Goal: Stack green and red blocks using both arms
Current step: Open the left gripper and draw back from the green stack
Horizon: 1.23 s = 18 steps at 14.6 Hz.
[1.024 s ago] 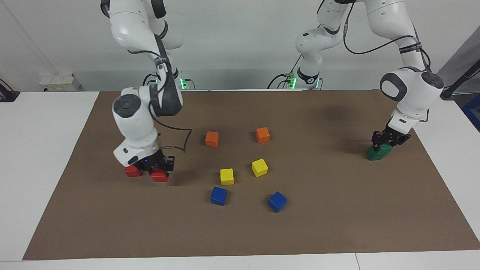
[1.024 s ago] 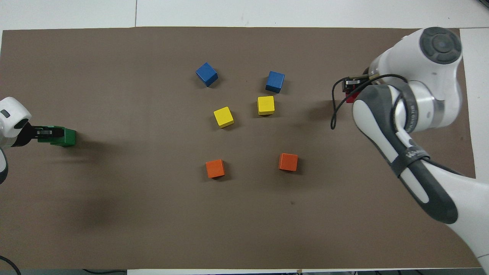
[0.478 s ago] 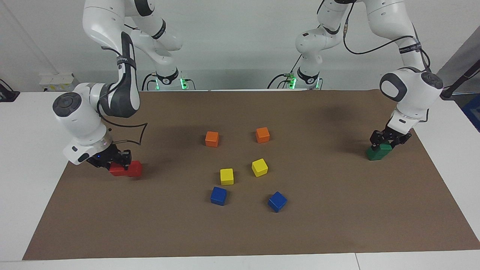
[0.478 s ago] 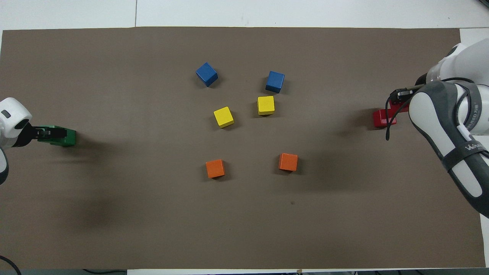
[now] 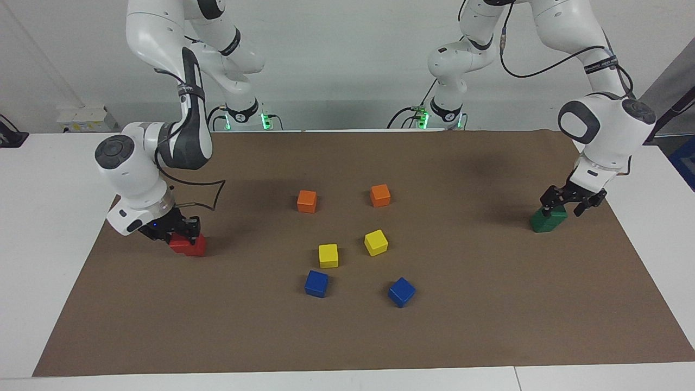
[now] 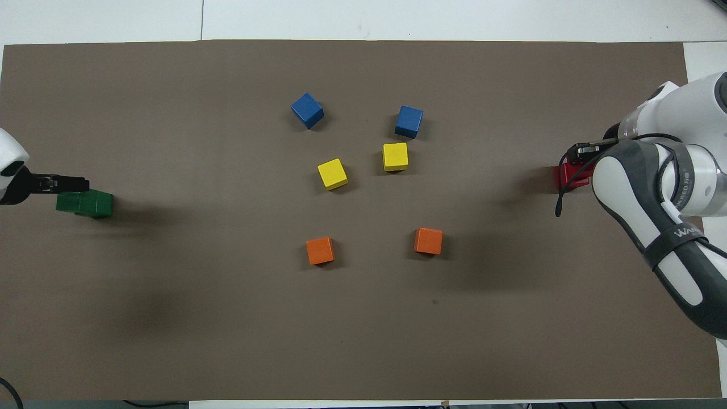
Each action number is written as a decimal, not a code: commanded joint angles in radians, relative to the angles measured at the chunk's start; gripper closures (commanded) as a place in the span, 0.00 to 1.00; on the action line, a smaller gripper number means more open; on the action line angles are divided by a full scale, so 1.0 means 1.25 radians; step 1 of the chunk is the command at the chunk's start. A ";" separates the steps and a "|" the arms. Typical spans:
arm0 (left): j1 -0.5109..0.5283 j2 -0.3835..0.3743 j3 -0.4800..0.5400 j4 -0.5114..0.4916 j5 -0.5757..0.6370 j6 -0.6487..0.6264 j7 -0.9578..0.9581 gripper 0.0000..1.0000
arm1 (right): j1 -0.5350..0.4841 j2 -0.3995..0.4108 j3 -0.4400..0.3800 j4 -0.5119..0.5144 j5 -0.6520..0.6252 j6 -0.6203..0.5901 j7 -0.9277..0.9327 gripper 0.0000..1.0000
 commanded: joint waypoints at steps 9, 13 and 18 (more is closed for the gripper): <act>-0.059 -0.078 -0.008 0.244 0.010 -0.375 -0.201 0.00 | -0.005 -0.045 0.005 -0.077 0.015 0.038 0.018 1.00; -0.084 -0.142 -0.009 0.243 0.009 -0.461 -0.281 0.00 | -0.005 -0.046 0.004 -0.085 0.014 0.055 0.014 0.86; -0.111 -0.187 -0.008 0.235 0.010 -0.516 -0.303 0.00 | -0.002 -0.043 0.004 -0.077 0.014 0.058 0.015 0.00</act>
